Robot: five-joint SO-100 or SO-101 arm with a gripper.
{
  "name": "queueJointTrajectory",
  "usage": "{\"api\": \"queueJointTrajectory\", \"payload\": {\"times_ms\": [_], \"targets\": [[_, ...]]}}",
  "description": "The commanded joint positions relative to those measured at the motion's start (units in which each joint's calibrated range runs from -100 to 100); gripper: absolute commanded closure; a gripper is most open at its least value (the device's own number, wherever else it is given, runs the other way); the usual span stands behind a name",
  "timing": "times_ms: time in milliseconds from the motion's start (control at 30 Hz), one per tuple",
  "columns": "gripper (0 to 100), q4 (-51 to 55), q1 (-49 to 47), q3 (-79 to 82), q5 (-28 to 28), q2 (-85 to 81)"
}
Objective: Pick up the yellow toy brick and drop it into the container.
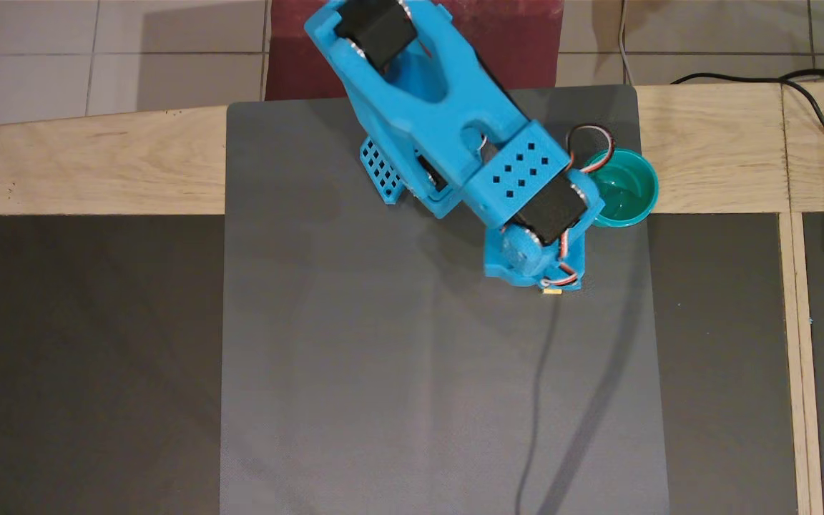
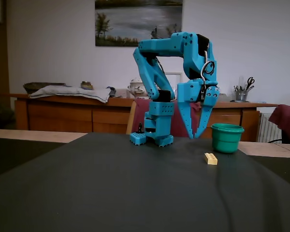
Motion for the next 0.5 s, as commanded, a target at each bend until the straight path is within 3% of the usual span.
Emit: {"api": "queueJointTrajectory", "payload": {"times_ms": [0,100,267,467], "targets": [[100,-0.68,-0.87,-1.45,-0.12,0.24],[98,-1.48,-0.79,-1.54,-0.12,0.24],[81,-3.17,-1.02,-1.45,-1.48,0.33],[78,-7.43,-3.42,3.70,-1.48,0.41]]}}
